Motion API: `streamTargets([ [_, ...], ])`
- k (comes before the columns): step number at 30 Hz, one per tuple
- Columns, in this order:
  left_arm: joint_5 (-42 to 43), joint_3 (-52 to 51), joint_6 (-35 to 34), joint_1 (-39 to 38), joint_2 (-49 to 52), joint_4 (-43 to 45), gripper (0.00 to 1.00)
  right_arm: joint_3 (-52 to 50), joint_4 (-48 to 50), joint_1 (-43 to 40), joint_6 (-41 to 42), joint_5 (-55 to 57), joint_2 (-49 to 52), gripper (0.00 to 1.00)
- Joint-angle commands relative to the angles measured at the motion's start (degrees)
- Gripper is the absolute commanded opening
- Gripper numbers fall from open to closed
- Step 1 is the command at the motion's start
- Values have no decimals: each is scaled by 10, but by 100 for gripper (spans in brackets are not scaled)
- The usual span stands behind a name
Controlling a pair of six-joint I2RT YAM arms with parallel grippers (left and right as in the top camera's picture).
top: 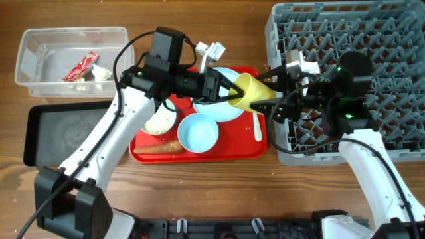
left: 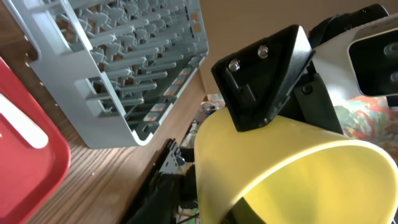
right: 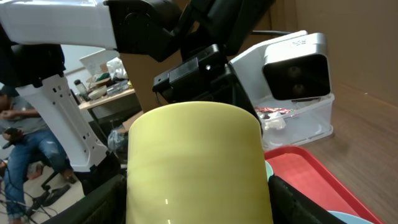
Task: Sort waste into correct bins and load items into the dishwasher rack
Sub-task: 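Grasp the held yellow cup with the right gripper, release the left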
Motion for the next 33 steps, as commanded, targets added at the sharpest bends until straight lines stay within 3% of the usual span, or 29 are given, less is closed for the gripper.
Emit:
streamTargets([
  [1, -5, 7, 3, 9, 4, 3, 24, 9, 1, 0, 4, -1, 8, 58],
  [4, -1, 7, 3, 30, 4, 4, 15, 9, -6, 0, 4, 12, 8, 58],
  [5, 3, 7, 3, 30, 4, 4, 5, 9, -9, 0, 4, 12, 8, 61],
  [8, 28, 7, 3, 30, 4, 25, 4, 9, -22, 0, 3, 12, 8, 64],
  [16, 34, 7, 3, 30, 4, 38, 4, 9, -32, 0, 2, 19, 8, 60],
  [17, 34, 7, 3, 30, 4, 38, 4, 9, -32, 0, 2, 19, 8, 63],
  [19, 34, 7, 3, 30, 4, 38, 4, 9, -32, 0, 2, 19, 8, 82],
  [23, 35, 7, -15, 30, 4, 52, 4, 9, -41, 0, 2, 18, 8, 89],
  [29, 57, 7, -47, 30, 4, 96, 4, 9, -42, 0, 2, 18, 8, 83],
  [33, 57, 7, -47, 30, 4, 92, 4, 9, -34, 0, 2, 19, 8, 71],
])
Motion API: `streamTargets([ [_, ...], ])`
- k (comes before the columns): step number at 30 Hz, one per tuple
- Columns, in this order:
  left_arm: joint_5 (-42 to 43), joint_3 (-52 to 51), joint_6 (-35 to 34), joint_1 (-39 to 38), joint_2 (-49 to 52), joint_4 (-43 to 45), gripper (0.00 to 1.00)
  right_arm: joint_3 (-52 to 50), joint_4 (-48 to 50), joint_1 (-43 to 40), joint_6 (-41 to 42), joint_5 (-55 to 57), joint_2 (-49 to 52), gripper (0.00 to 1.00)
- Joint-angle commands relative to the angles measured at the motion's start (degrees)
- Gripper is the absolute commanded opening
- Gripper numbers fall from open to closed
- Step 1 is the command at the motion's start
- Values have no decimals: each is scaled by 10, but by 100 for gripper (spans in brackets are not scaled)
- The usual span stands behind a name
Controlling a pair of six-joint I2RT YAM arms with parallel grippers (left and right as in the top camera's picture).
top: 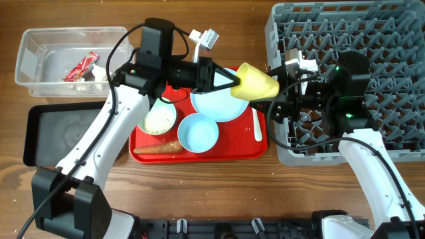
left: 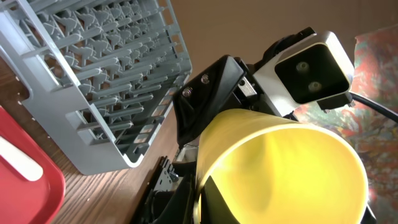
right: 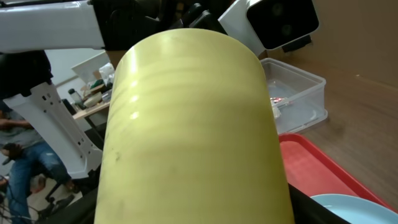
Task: Sort waste into correct bins and load items into the dishwasher rack
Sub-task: 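Grasp the held yellow cup with the right gripper, release the left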
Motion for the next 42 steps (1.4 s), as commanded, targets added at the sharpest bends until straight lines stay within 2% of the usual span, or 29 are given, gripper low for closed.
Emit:
streamTargets([
  [1, 20, 7, -6, 3, 3, -3, 4, 8, 13, 2, -1, -6, 5, 67],
  [5, 20, 7, -5, 3, 3, -10, 5, 8, 37, 2, 0, -6, 5, 61],
  [7, 19, 7, 1, 3, 3, -15, 14, 8, 38, 2, 0, -6, 5, 60],
  [13, -9, 7, 1, 13, 3, -15, 15, 8, 38, 2, 1, 31, 5, 54],
  [20, -8, 7, 1, 30, 3, -15, 13, 8, 38, 2, 2, 32, 5, 54],
  [25, 12, 7, 0, 28, 3, 8, 19, 8, 31, 2, 5, 28, 5, 54],
  [33, 14, 7, 1, -7, 3, 9, 21, 8, 20, 2, 5, 28, 5, 54],
  [35, 14, 7, 1, -16, 3, 15, 18, 8, 21, 2, 5, 28, 5, 55],
  [36, 14, 7, 1, -19, 3, 18, 13, 8, 20, 2, 5, 28, 5, 59],
  [37, 14, 7, 1, -19, 3, 20, 7, 8, 21, 2, 5, 28, 5, 68],
  [40, 14, 7, 1, -19, 3, 19, 4, 8, 23, 2, 5, 28, 5, 94],
  [42, 13, 7, 1, -19, 3, 19, 4, 8, 38, 2, 5, 28, 5, 94],
])
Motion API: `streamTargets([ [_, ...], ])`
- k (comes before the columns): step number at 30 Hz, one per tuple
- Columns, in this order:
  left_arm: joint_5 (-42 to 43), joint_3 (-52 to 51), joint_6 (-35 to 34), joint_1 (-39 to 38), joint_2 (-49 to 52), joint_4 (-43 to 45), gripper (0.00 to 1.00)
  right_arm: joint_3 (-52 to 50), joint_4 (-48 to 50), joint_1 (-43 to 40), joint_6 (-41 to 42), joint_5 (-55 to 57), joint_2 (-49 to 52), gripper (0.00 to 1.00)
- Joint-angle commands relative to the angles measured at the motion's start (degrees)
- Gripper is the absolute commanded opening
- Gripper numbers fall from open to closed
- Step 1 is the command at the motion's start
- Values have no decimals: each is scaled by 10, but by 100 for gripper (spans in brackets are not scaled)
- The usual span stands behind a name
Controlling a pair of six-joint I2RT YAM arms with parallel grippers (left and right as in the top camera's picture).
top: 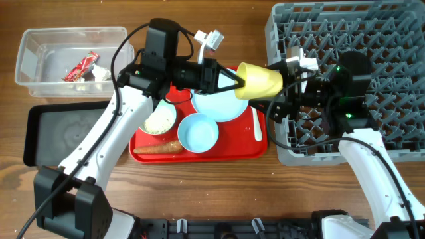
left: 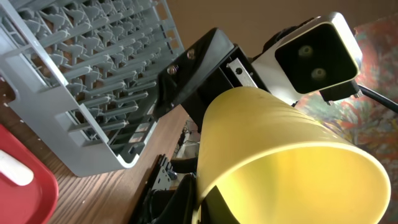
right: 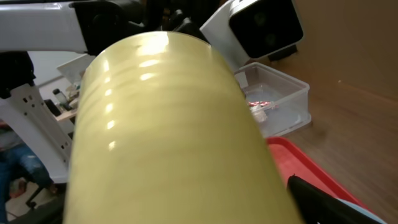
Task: Sort waste into correct bins and load items into the dishwasher rack
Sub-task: 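Grasp the held yellow cup with the right gripper, release the left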
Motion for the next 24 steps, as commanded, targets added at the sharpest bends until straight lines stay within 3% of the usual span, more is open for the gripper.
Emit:
streamTargets([
  [1, 14, 7, 5, -3, 2, 3, 4, 8, 24, 2, 0, 1, 5, 94],
  [6, 14, 7, 5, -3, 2, 3, 4, 8, 49, 2, 0, 1, 5, 94],
  [8, 14, 7, 5, -3, 2, 3, 4, 8, 50, 2, 0, 1, 5, 88],
  [10, 14, 7, 5, -3, 2, 3, 4, 8, 50, 2, 0, 1, 5, 71],
  [17, -2, 7, 5, -3, 2, 2, 7, 8, 50, 2, 0, 1, 5, 61],
  [19, -6, 7, 5, -3, 2, 1, 6, 8, 50, 2, 0, 1, 5, 62],
  [21, -6, 7, 5, -3, 2, 1, 4, 8, 51, 2, 0, 2, 5, 84],
  [24, -6, 7, 5, -3, 2, -2, 4, 8, 72, -9, 0, 4, 5, 86],
])
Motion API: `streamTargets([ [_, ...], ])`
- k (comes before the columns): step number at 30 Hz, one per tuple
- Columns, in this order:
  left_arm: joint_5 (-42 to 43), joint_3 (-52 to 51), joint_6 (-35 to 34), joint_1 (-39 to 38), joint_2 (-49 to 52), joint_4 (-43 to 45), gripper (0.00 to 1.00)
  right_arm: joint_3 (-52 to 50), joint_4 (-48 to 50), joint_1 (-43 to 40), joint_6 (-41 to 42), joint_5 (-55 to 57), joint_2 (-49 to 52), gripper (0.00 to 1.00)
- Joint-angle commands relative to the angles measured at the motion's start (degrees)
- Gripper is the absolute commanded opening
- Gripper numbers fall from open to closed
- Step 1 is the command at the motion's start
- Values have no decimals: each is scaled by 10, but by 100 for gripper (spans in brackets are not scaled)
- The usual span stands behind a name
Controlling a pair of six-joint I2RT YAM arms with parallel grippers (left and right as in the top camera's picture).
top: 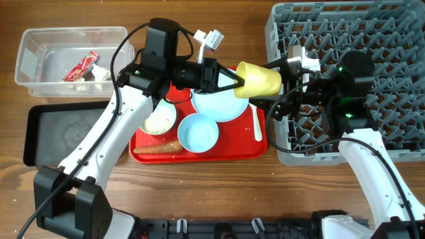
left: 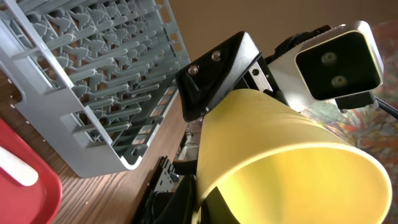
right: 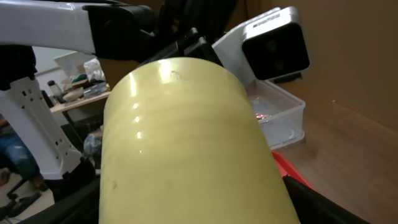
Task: Sort waste into correct bins and load items into the dishwasher rack
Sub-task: 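Grasp the held yellow cup with the right gripper, release the left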
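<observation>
A yellow cup [top: 259, 79] hangs on its side in the air between the red tray [top: 255, 151] and the grey dishwasher rack [top: 398, 40]. My left gripper [top: 234, 81] is shut on the cup's rim, one finger inside the cup [left: 280, 143] and one outside. My right gripper [top: 282, 83] stands open around the cup's base, a dark finger on each side of the cup [right: 186, 143]. Whether those fingers press the cup is unclear.
On the red tray lie a blue plate [top: 219, 106], a blue bowl [top: 198, 133], a small white dish [top: 159, 119], a carrot [top: 158, 148] and a white spoon [top: 257, 126]. A clear bin [top: 40, 66] holding a wrapper [top: 81, 66] and a black tray [top: 40, 136] sit at the left.
The cup stays where it was in my left gripper. My right gripper has shifted slightly to the right, so the cup looks a little farther off in the right wrist view.
At first my left gripper held the yellow cup tilted over the tray's right edge, just before my open right gripper. Then the cup was level, with its base between the right fingers. It has stayed there, still held by the left gripper.
</observation>
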Motion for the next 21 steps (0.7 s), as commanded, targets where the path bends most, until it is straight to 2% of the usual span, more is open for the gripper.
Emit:
streamTargets([
  [1, 1, 7, 7, -3, 1, -2, 4, 8, 27, -14, 0, 8, 5, 86],
  [4, 1, 7, 7, -3, 1, -2, 4, 8, 43, -29, 0, 7, 5, 86],
  [6, 1, 7, 7, -3, 1, -2, 4, 8, 43, -29, -4, -4, 5, 81],
  [9, 1, 7, 7, -3, 1, -2, 4, 8, 43, -29, -23, -76, 5, 66],
  [12, 2, 7, 7, 0, 1, -2, 4, 8, 43, -29, -23, -137, 5, 66],
  [17, 2, 7, 6, 7, 1, -6, 4, 8, 43, -29, -21, -143, 5, 69],
  [18, 2, 7, 6, 7, 1, -6, 4, 8, 44, -29, -21, -143, 5, 67],
  [20, 2, 7, 6, 7, 1, -6, 4, 8, 43, -29, -21, -143, 5, 50],
  [21, 2, 7, 7, 7, 1, -6, 7, 8, 43, -29, -21, -143, 5, 49],
])
